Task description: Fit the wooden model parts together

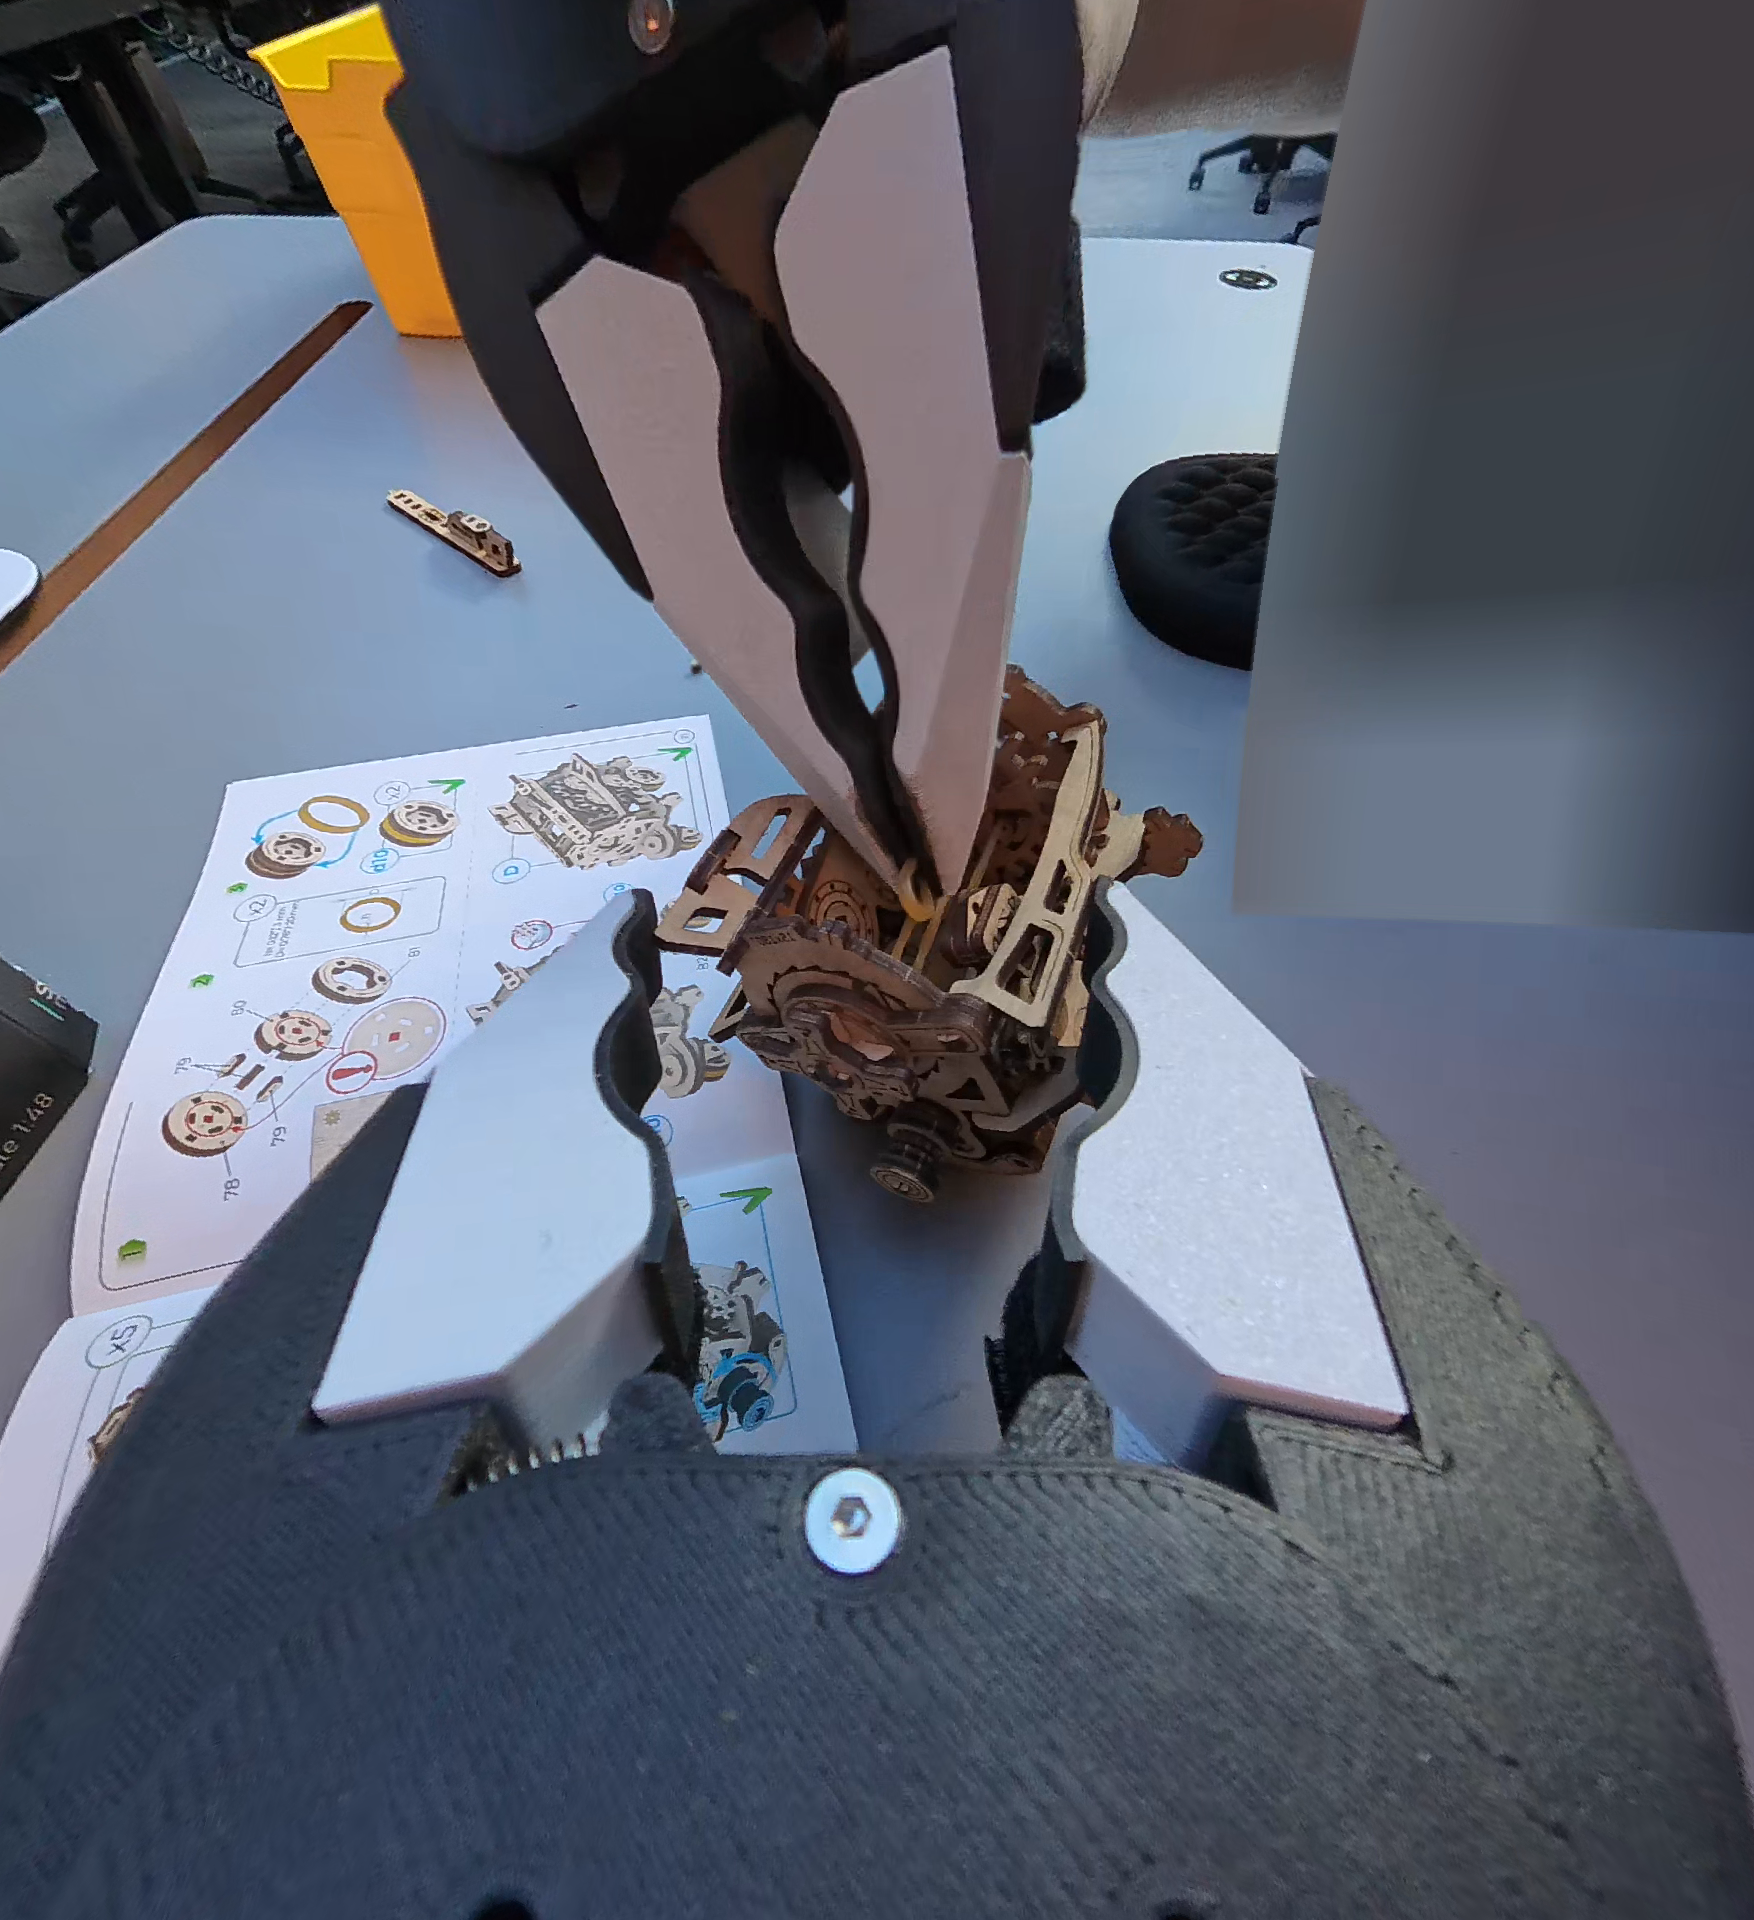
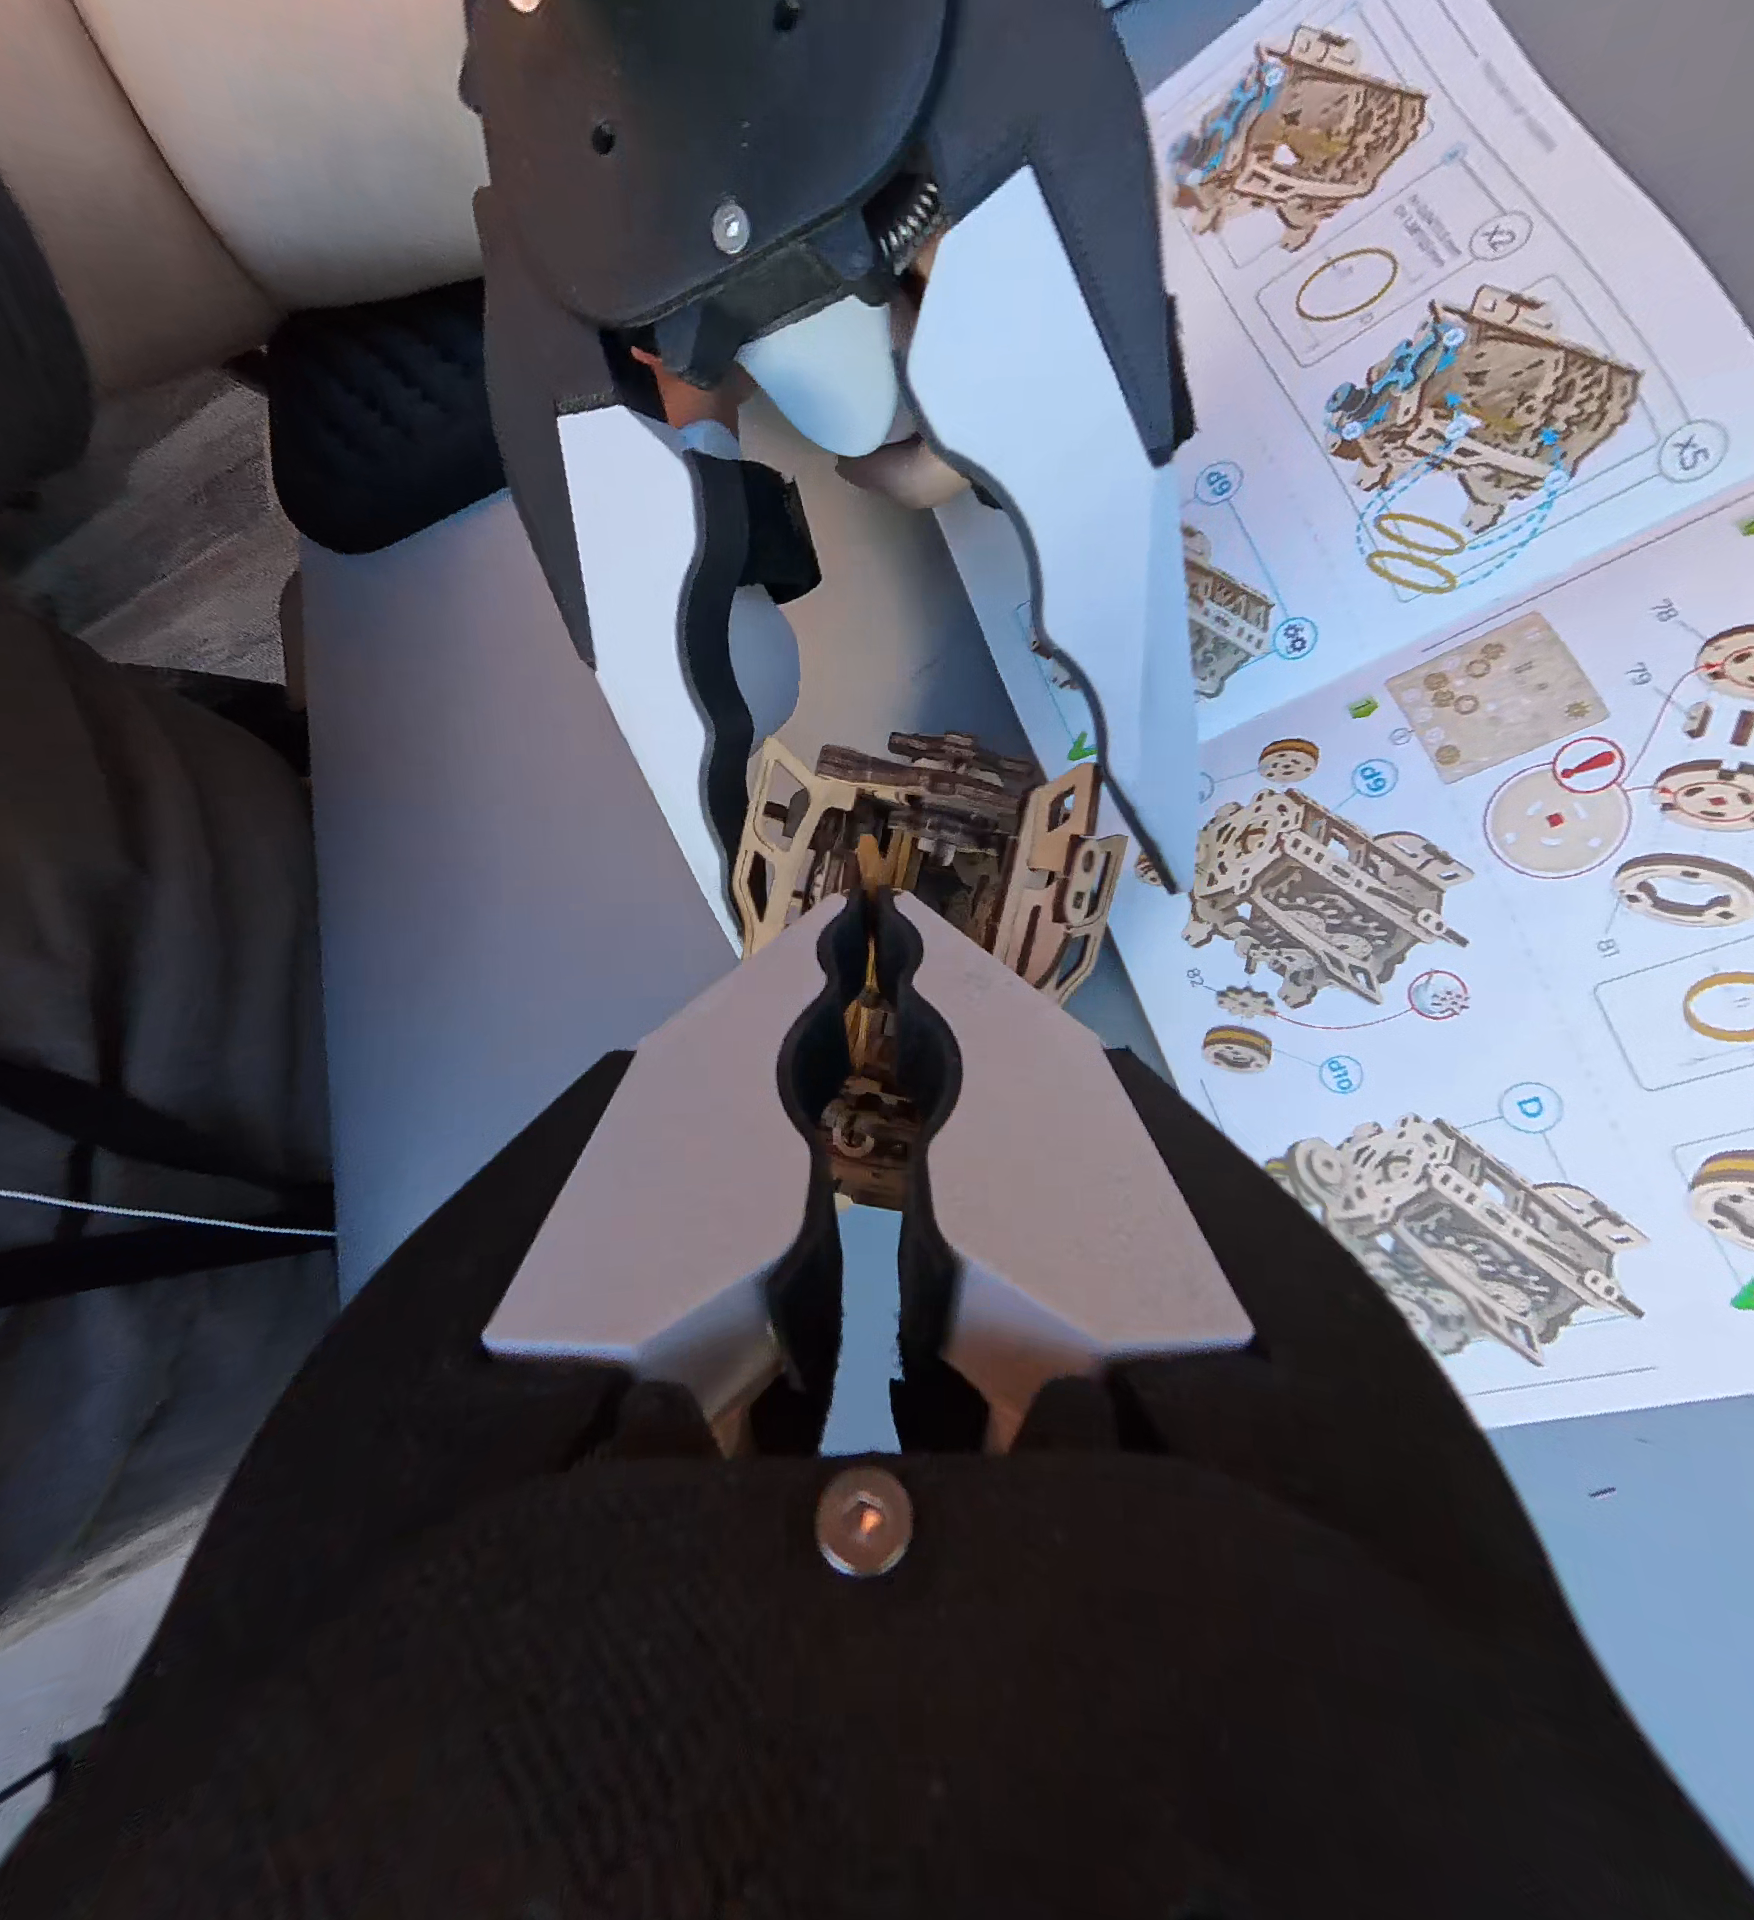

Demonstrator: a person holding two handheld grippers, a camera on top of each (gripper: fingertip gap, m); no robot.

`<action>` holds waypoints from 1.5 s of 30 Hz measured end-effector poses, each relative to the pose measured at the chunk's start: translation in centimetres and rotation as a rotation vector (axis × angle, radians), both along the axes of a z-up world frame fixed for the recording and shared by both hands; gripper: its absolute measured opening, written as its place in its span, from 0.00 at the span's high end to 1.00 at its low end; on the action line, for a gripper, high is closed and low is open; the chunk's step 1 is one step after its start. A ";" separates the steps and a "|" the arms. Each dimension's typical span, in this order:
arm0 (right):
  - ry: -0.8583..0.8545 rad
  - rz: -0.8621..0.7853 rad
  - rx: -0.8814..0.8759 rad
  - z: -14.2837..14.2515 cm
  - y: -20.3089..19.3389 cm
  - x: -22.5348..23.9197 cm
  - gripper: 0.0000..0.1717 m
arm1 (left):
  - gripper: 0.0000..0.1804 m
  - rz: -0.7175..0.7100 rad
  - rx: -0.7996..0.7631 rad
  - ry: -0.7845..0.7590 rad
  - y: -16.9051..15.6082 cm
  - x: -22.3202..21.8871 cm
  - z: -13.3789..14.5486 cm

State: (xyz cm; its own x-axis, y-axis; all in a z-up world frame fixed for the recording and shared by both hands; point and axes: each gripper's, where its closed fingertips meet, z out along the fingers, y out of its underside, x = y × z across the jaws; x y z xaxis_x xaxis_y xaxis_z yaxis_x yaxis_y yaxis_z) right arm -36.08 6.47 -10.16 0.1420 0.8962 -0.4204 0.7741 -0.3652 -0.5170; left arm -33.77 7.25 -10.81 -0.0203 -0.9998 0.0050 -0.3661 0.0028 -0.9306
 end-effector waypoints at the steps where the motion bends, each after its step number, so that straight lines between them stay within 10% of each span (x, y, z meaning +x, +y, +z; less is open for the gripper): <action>1: -0.010 -0.006 -0.019 -0.1 0.0 0.0 1.00 | 0.55 0.001 0.003 0.000 0.0 0.0 0.0; 45: -0.439 -0.269 -0.508 -0.5 -0.7 -0.7 1.00 | 0.55 0.023 0.147 -0.003 -0.4 0.0 0.0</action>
State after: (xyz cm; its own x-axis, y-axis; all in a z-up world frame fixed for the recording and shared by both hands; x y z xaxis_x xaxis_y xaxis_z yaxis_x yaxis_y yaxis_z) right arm -36.74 5.82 -10.70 0.5813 0.5153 -0.6298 0.7211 -0.6848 0.1053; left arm -33.80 6.86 -10.85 0.0032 -0.9900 -0.1413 -0.3650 0.1304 -0.9218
